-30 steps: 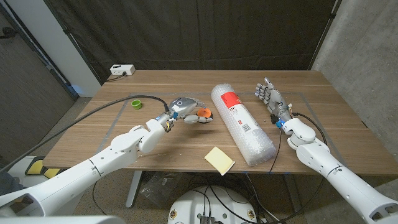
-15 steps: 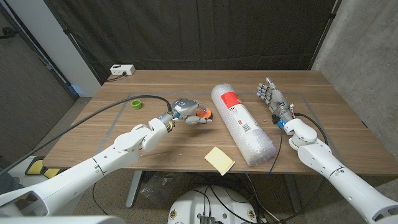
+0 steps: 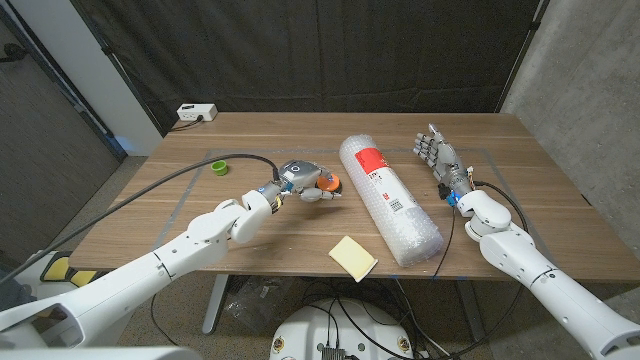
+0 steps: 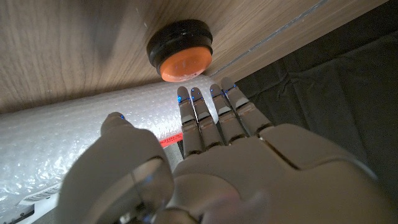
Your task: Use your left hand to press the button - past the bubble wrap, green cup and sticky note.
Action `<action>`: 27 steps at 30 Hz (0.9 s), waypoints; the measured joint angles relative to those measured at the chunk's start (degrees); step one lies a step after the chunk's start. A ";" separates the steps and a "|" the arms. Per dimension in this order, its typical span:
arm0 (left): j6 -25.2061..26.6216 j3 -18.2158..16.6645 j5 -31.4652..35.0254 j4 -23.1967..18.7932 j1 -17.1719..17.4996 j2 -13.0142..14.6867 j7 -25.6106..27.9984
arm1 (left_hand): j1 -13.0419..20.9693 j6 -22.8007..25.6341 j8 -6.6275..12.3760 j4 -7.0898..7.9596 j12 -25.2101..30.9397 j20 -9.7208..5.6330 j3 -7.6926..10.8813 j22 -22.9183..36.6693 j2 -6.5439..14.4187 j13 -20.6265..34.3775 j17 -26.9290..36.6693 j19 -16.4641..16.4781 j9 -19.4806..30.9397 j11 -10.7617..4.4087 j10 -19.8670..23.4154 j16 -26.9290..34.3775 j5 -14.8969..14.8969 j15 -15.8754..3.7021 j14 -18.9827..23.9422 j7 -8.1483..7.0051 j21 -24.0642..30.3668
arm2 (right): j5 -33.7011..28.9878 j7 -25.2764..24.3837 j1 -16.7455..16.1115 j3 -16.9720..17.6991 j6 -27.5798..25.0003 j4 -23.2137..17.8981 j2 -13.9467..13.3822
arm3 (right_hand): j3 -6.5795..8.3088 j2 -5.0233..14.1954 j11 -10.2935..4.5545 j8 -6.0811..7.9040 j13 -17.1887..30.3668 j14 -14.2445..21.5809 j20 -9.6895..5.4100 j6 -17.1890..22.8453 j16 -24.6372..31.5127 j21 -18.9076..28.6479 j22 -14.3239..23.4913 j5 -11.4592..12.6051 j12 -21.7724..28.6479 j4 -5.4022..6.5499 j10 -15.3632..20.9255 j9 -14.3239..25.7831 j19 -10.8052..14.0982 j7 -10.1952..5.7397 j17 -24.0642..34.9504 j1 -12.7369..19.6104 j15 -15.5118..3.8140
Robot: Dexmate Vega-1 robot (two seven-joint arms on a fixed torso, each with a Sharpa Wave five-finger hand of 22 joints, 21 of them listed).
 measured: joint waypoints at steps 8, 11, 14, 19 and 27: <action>0.38 0.82 0.70 1.31 -0.60 -0.54 0.41 | 0.53 0.71 0.00 -0.18 0.00 0.00 0.18 0.00 0.51 0.00 0.00 0.00 0.00 -0.30 0.30 -0.22 -0.27 0.00 0.40 -0.28 0.00 | -0.11 -0.31 -0.23 0.02 -0.06 -0.33 0.02 | 0.00 0.00 0.00 0.00 0.00 0.00 -0.11 0.00 0.00 -0.50 0.00 0.00 0.00 0.00 0.00 0.00 0.11 0.00 0.00 0.00 0.00; 0.29 1.10 0.68 1.69 -0.84 -0.71 0.59 | 0.53 0.81 -0.23 -0.18 0.00 0.00 0.17 0.00 0.51 0.00 0.00 0.00 0.00 -0.30 0.30 -0.22 -0.27 0.00 0.40 -0.18 -0.25 | -0.16 -0.39 -0.36 0.02 -0.06 -0.45 0.06 | 0.00 0.00 0.00 0.00 0.00 0.00 -0.11 0.00 0.00 -0.50 0.00 0.00 0.00 0.00 0.00 0.00 0.11 0.00 0.00 0.00 0.00; 0.16 1.14 0.58 1.79 -0.89 -0.72 0.64 | 0.86 0.81 -0.23 -0.17 0.00 0.00 0.17 0.00 0.19 0.00 0.00 0.00 0.00 -0.10 0.50 -0.22 -0.27 0.00 0.40 -0.18 -0.25 | -0.17 -0.43 -0.55 0.03 -0.06 -0.57 0.09 | 0.00 0.00 0.00 0.00 0.00 0.00 -0.11 0.00 0.00 -0.50 0.00 0.00 0.00 0.00 0.00 0.00 0.11 0.00 0.00 0.00 0.00; -0.12 1.62 0.18 2.53 -1.41 -0.96 0.61 | 1.51 1.26 -0.31 -0.17 0.00 -0.13 0.17 0.00 0.16 -0.01 -0.01 0.13 -0.01 -0.16 1.04 -0.21 -0.48 -0.03 1.25 -0.21 -0.25 | -0.39 -0.89 -0.82 0.12 0.22 -0.81 0.12 | 0.00 0.00 0.00 0.00 0.00 0.00 -0.11 0.00 0.00 -0.50 0.00 0.00 0.00 0.01 0.00 0.00 0.11 0.00 0.00 0.00 0.00; -0.99 1.92 -1.69 3.91 -1.83 -1.19 0.22 | 1.81 2.45 -0.34 -0.34 -0.01 -0.31 0.00 -0.01 0.46 -0.02 -0.01 1.75 0.03 -0.20 2.45 0.06 -0.92 -0.10 3.15 -0.18 0.00 | -0.73 -1.36 -1.18 0.19 0.48 -1.55 0.13 | 0.01 0.24 0.24 0.00 0.00 0.00 -0.11 0.00 0.00 -0.50 0.00 0.00 0.00 0.01 0.24 0.00 0.10 0.00 0.01 -0.24 0.00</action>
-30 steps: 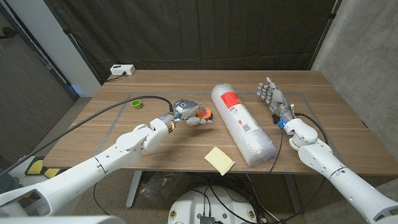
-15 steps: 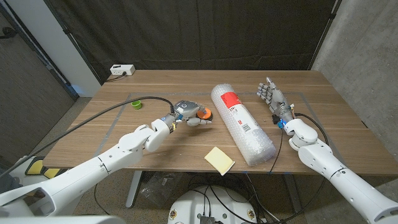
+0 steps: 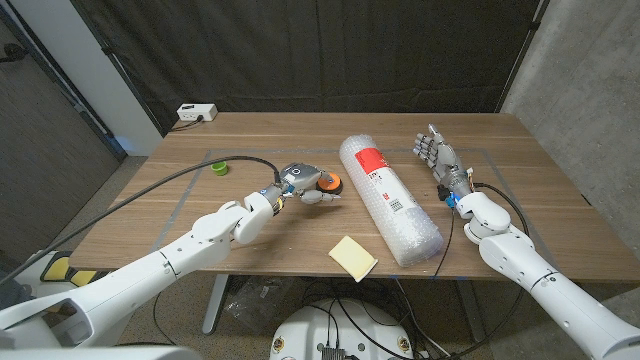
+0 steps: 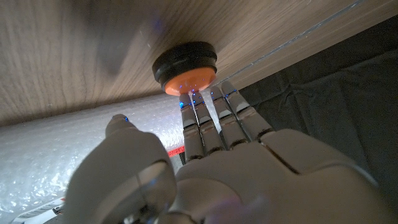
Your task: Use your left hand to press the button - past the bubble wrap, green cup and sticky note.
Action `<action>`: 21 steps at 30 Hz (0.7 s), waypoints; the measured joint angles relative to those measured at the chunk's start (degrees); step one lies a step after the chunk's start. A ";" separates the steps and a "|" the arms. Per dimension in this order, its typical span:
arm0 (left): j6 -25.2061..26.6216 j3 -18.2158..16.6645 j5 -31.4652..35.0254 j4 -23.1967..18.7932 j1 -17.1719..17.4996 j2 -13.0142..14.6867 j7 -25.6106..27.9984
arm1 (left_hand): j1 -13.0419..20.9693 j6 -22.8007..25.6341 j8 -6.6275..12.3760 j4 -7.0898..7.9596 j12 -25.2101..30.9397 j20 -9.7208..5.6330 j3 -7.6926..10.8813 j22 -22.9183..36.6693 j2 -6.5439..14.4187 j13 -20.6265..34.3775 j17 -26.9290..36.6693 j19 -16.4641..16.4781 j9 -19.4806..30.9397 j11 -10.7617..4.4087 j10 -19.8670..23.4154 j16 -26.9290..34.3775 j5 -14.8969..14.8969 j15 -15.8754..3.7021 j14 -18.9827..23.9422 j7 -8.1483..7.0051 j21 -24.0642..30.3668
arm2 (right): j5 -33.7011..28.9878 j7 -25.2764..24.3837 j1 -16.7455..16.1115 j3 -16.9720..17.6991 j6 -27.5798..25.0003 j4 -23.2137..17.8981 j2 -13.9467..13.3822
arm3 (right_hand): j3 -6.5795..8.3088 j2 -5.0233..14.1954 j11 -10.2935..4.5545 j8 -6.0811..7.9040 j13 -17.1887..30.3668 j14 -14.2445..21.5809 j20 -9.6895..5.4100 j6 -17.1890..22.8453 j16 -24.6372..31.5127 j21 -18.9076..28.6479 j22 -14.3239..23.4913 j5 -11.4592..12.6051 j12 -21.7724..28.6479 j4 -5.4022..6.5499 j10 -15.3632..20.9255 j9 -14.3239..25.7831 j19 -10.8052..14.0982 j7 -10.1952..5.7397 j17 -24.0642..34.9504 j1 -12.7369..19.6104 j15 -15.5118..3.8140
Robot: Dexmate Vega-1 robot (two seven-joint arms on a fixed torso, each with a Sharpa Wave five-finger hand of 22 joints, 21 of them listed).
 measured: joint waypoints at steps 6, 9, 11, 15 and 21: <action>-0.24 0.09 -1.16 0.60 -0.12 -0.25 -0.42 | 0.21 1.21 -0.01 0.00 -0.07 -0.08 0.00 0.00 0.21 0.02 0.00 1.58 -0.02 0.07 1.40 0.11 -0.48 -0.21 1.67 0.14 0.42 | -0.23 -0.15 -0.05 0.01 0.00 -0.33 -0.07 | 0.00 0.00 0.07 0.00 0.00 0.00 0.21 0.00 0.00 -0.32 0.00 0.00 0.00 0.00 0.07 0.00 0.21 0.00 0.00 0.00 0.00; -0.17 0.24 -1.55 0.87 -0.15 -0.33 -0.64 | 0.22 2.77 -0.16 -0.02 0.02 -0.19 -0.02 0.00 0.22 0.00 0.00 3.10 -0.05 -0.13 2.64 0.43 -0.65 -0.40 3.51 0.10 0.87 | -0.29 -0.20 -0.04 0.01 -0.01 -0.49 -0.13 | 0.00 0.00 0.07 0.00 0.00 0.00 0.41 0.00 0.00 -0.32 0.00 0.00 0.00 0.00 0.07 0.00 0.41 0.00 0.00 0.00 0.00; 0.07 0.43 -1.56 1.07 -0.17 -0.48 -0.80 | 0.40 3.51 0.12 -0.24 0.30 -0.32 -0.24 0.00 0.40 0.00 -0.01 3.80 -0.05 -0.10 3.61 0.45 -1.08 -0.52 4.24 0.22 0.86 | -0.33 -0.21 -0.01 0.00 -0.18 -0.57 -0.19 | 0.00 0.00 0.07 0.00 0.00 0.00 0.41 0.00 0.00 -0.32 0.00 0.00 0.00 0.00 0.07 0.00 0.41 0.00 0.08 0.00 0.00; 0.76 0.63 -1.57 1.15 -0.26 -0.58 -1.30 | 0.61 4.92 0.37 -0.06 0.52 -0.20 -0.42 0.00 0.61 0.00 -0.01 5.36 -0.04 -0.02 5.00 0.89 -1.53 -0.70 6.05 0.21 1.31 | -0.36 -0.21 0.14 -0.08 -0.41 -0.73 -0.29 | 0.00 0.00 0.07 0.00 0.00 0.21 0.41 0.00 0.00 -0.54 0.00 0.00 0.00 0.00 0.07 0.00 0.40 0.00 0.02 0.00 0.21; 1.52 0.88 -1.97 1.13 -0.65 -0.66 -2.54 | 0.62 5.44 0.37 0.03 0.51 -0.30 -0.82 0.00 0.59 0.00 -0.01 6.45 -0.04 0.20 6.17 1.08 -1.93 -0.72 7.48 0.11 1.75 | -0.37 -0.17 0.36 -0.23 -0.81 -0.86 -0.36 | 0.00 0.00 0.07 0.00 0.00 0.32 0.41 0.00 0.00 -0.54 0.00 0.00 0.00 0.00 0.07 0.00 0.40 0.00 -0.02 0.00 0.31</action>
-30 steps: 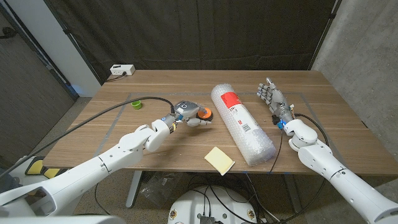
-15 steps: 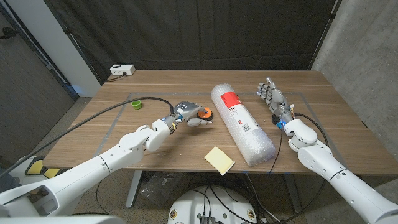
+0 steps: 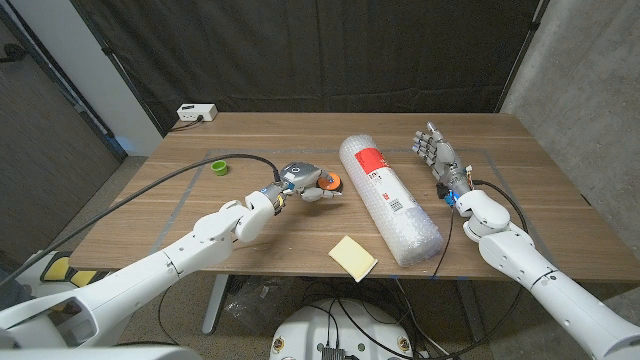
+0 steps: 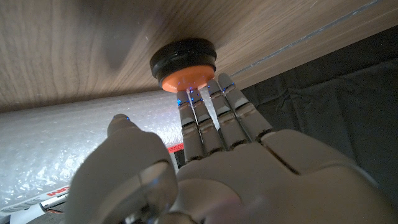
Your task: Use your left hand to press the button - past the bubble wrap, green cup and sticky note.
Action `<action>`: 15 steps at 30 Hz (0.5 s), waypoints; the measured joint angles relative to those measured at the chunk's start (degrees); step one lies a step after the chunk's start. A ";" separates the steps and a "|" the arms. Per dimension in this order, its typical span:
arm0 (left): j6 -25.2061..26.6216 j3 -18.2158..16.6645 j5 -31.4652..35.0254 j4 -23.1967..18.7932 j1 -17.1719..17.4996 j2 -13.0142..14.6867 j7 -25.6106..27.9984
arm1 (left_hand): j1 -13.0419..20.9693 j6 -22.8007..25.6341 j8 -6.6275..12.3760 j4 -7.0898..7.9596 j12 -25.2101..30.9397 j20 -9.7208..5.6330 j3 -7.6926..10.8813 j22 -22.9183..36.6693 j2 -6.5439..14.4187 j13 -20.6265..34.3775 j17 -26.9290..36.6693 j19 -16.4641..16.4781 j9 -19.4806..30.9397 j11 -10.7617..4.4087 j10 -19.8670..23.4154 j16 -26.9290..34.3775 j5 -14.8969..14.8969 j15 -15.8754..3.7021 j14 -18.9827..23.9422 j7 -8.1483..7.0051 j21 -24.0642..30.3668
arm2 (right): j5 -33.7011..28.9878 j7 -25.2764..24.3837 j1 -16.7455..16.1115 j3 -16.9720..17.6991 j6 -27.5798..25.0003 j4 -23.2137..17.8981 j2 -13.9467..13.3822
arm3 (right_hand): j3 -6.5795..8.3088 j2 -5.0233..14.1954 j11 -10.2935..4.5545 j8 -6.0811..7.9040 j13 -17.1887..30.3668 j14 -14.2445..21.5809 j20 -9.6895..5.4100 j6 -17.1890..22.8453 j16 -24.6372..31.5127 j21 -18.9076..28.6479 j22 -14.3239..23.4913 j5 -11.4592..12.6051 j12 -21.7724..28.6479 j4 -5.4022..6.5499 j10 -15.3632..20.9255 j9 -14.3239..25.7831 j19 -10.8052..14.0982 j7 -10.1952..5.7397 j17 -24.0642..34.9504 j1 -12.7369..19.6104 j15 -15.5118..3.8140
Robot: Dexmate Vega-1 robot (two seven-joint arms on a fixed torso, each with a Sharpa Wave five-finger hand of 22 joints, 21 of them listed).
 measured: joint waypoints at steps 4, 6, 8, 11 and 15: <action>0.23 0.16 -0.51 0.21 -0.32 -0.12 -0.70 | 0.00 0.04 -0.01 0.00 0.00 0.00 0.00 0.00 -0.01 0.00 -0.01 0.61 0.00 -0.11 0.30 0.25 0.00 -0.01 0.61 -0.04 0.00 | 0.00 0.04 0.11 -0.08 -0.25 -0.02 -0.01 | 0.00 0.00 0.00 0.00 0.00 0.00 0.00 0.00 0.00 0.00 0.00 0.00 0.00 0.00 0.00 0.00 0.00 0.00 0.00 0.00 0.00; 0.27 0.23 -0.73 0.37 -0.41 -0.24 -0.88 | 0.01 0.27 -0.04 0.00 0.00 0.00 0.00 0.00 -0.02 0.00 -0.01 0.61 0.00 -0.12 0.32 0.25 0.00 0.00 0.61 -0.27 0.00 | 0.00 0.04 0.13 -0.12 -0.30 -0.03 -0.01 | 0.00 0.00 0.00 0.00 0.00 0.00 0.00 0.00 0.00 0.01 0.00 0.00 0.00 0.00 0.00 0.00 0.00 0.00 0.00 0.00 0.00; 0.30 0.23 -1.10 0.37 -0.41 -0.24 -1.09 | 0.52 0.31 -0.16 0.00 -0.01 0.00 0.00 0.00 -0.53 0.00 -0.01 0.61 0.00 -0.11 0.32 0.25 0.00 0.00 0.60 -0.32 0.00 | 0.00 0.04 0.20 -0.15 -0.30 -0.07 -0.02 | 0.00 0.00 0.00 0.00 0.00 0.00 0.00 0.00 0.00 -0.13 0.00 0.00 0.00 0.00 0.00 0.00 0.00 0.00 0.00 0.00 0.00; 0.33 0.46 -1.70 1.07 -0.73 -0.53 -1.28 | 0.52 0.31 -0.20 0.00 -0.05 0.19 0.00 0.00 -0.53 0.01 0.00 0.81 0.00 -0.11 0.32 0.25 0.00 -0.23 0.83 -0.34 0.00 | 0.00 0.05 0.25 -0.20 -0.68 -0.16 -0.06 | 0.00 0.00 0.00 0.00 0.00 0.00 0.00 0.00 0.00 -0.24 0.00 0.00 0.00 0.00 0.00 0.00 0.00 0.00 0.00 0.00 0.00; 0.35 0.63 -2.25 1.43 -0.87 -0.66 -1.41 | 0.66 0.38 -0.01 -0.11 -0.11 0.10 -0.10 0.00 -0.38 0.04 0.02 1.12 0.00 -0.11 0.32 0.25 -0.48 -0.31 0.91 -0.42 0.00 | 0.00 0.00 0.27 -0.23 -0.88 -0.35 -0.10 | 0.00 0.00 0.00 -0.24 0.00 0.00 0.00 0.00 0.00 -0.24 0.00 0.00 0.00 0.00 0.00 0.00 0.00 0.00 0.01 0.00 0.00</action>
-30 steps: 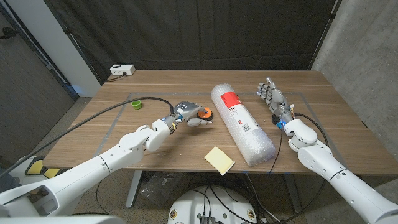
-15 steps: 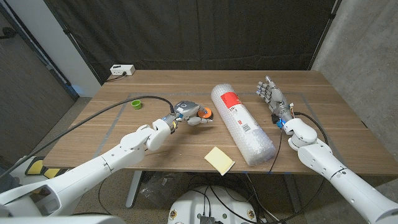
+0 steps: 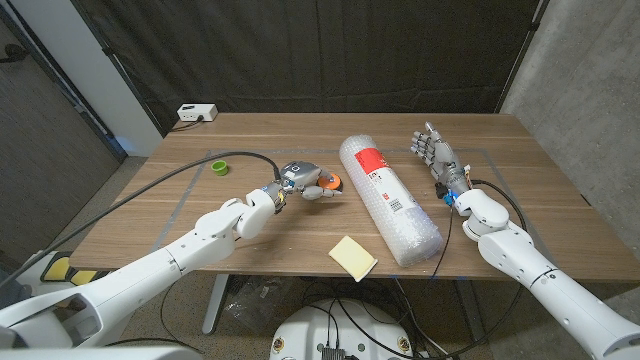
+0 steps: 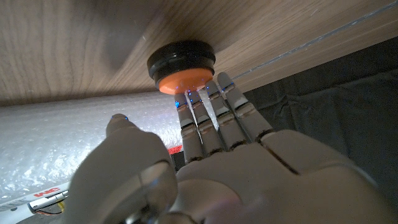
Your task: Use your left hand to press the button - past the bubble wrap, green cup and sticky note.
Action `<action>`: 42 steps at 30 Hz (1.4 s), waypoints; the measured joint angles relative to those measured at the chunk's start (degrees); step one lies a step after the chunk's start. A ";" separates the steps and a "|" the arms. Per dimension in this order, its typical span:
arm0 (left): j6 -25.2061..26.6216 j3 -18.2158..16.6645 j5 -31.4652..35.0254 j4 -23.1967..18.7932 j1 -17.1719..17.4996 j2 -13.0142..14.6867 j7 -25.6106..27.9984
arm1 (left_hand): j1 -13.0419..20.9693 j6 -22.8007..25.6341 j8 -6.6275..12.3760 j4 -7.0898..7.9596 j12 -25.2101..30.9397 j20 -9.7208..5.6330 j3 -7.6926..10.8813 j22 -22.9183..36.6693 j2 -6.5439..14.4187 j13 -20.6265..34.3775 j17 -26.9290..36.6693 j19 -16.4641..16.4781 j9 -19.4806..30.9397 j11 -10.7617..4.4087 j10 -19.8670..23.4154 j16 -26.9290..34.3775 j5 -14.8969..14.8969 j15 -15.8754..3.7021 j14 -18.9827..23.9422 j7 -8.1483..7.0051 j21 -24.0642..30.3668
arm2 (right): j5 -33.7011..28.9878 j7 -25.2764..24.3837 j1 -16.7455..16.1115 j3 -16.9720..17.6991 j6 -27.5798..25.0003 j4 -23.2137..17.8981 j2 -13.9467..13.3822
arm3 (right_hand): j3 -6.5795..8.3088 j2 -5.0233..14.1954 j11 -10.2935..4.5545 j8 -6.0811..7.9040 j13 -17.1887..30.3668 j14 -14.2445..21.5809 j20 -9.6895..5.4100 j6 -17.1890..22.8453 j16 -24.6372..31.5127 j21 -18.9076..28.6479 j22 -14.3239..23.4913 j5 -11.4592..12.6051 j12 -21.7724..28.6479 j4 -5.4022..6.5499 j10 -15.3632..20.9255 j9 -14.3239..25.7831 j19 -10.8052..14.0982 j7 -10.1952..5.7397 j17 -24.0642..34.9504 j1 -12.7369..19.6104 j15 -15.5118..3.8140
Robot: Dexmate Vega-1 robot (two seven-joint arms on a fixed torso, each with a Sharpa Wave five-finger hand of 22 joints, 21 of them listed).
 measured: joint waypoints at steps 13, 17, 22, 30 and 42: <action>0.53 0.39 -0.56 0.30 -0.21 0.17 0.00 | 0.50 -0.73 -0.26 0.18 -0.67 0.00 -0.28 0.00 0.54 -0.06 -0.04 -0.01 0.00 0.01 -0.04 -0.45 0.00 -0.01 -0.01 -0.76 0.00 | -0.32 -0.48 -0.05 -0.07 -0.12 -0.64 -0.03 | 0.00 0.00 0.00 0.00 0.00 0.00 0.00 0.00 0.00 0.00 0.00 0.00 0.00 0.00 0.00 0.00 0.00 0.00 0.01 0.00 0.00; 0.72 0.39 -0.85 -0.08 -0.10 0.48 0.00 | 0.21 -1.07 -0.48 0.18 -0.95 0.08 -0.28 0.00 0.83 -0.07 -0.01 -0.09 0.00 0.02 -0.05 -0.72 -0.45 -0.01 -0.02 -0.84 0.00 | -0.44 -0.59 -0.17 -0.10 -0.12 -0.81 -0.03 | -0.02 0.00 0.00 0.00 0.00 0.00 0.00 0.00 0.00 0.00 0.00 0.00 0.00 -0.02 0.00 0.00 0.00 0.00 0.01 0.00 0.00; 0.73 -0.16 -1.99 -0.68 0.39 1.00 -0.84 | 0.22 -2.21 -1.15 0.32 -1.13 0.69 -0.41 0.00 0.84 -0.14 0.15 -1.40 0.00 0.30 -0.85 -1.57 -0.78 0.32 -1.58 -0.92 -0.72 | -0.65 -0.83 -0.36 -0.11 0.21 -1.04 0.02 | -0.25 0.00 0.00 0.00 0.00 0.00 0.00 0.00 0.00 0.00 0.00 0.00 0.00 -0.25 0.00 0.00 0.00 0.00 0.01 0.00 0.00; 0.78 -1.41 -2.92 -1.89 1.24 1.76 -0.92 | 0.63 -2.58 -1.77 0.43 -1.58 0.82 -0.52 0.00 1.25 -0.14 0.11 -1.89 0.00 0.51 -1.63 -1.94 -0.85 0.31 -2.18 -0.73 -0.94 | -0.96 -0.94 -0.61 -0.12 0.92 -1.08 0.28 | -0.25 0.00 0.00 0.01 0.00 0.00 -0.31 0.00 0.00 -0.40 0.00 0.00 0.00 -0.24 0.00 0.00 0.31 0.00 0.01 0.00 0.00; 1.18 -2.75 -3.25 -2.87 2.21 2.20 1.90 | 0.89 -2.10 -2.14 0.43 -1.84 0.72 -0.52 0.00 1.50 0.39 0.11 -2.41 0.17 0.45 -2.13 -2.04 -1.17 0.41 -2.69 0.58 -1.34 | -1.18 -1.00 -1.00 -0.12 1.80 -1.01 0.55 | -0.24 0.00 0.00 0.01 0.00 -0.01 -0.31 0.00 0.00 -0.39 0.00 0.00 0.00 -0.24 0.00 0.00 0.30 0.00 0.01 0.00 0.00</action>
